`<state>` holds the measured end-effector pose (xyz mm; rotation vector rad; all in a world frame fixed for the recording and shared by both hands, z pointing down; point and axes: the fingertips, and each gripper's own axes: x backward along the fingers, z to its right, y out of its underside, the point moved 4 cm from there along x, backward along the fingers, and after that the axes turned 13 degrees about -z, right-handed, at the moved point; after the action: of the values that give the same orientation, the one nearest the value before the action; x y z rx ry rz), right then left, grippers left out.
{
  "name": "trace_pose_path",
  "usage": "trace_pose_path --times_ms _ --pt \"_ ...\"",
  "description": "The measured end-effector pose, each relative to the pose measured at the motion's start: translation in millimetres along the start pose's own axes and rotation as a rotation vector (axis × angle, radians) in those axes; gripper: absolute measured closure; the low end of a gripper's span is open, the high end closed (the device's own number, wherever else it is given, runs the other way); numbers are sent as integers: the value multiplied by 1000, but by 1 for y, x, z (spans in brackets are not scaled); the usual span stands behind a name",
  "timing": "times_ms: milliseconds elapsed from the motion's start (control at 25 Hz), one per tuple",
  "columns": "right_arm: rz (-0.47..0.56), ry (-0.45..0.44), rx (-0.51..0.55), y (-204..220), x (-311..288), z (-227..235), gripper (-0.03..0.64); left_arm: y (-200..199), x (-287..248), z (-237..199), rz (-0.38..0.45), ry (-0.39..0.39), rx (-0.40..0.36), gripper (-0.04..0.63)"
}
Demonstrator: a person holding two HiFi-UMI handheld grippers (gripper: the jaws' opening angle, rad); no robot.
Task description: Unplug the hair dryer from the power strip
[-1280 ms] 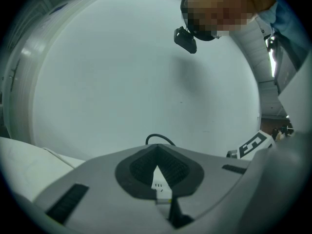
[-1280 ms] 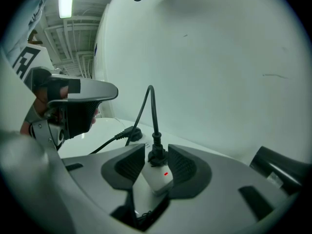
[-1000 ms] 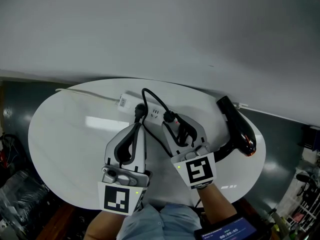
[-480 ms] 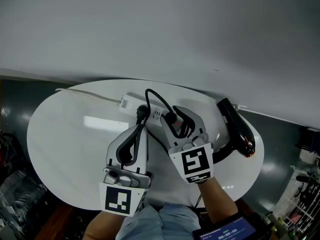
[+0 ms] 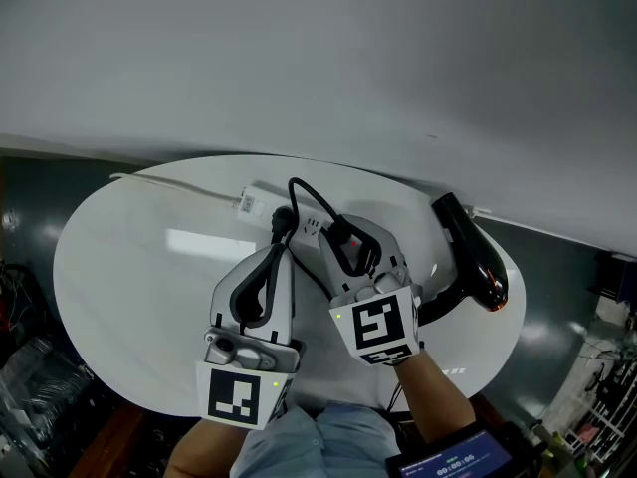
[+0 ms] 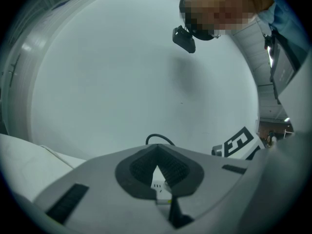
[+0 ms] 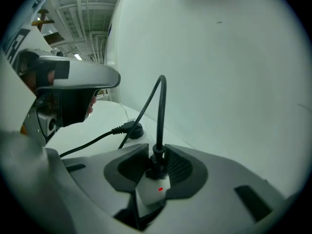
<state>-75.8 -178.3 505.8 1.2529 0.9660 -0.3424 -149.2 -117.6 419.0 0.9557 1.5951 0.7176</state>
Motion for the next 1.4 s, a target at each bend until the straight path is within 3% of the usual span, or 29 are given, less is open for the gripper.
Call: trace_pose_path --times_ms 360,680,920,1080,1400 --pt "-9 -9 -4 -1 1 -3 552 -4 6 4 12 -5 -11 597" --pt "93 -26 -42 -19 23 -1 555 -11 16 11 38 -9 -24 597" --pt "163 24 48 -42 48 8 555 -20 26 20 75 2 -39 597" --pt "176 55 -17 -42 68 10 557 -28 37 30 107 19 -54 597" --pt "169 148 -38 -13 114 7 558 -32 64 63 155 85 -99 597"
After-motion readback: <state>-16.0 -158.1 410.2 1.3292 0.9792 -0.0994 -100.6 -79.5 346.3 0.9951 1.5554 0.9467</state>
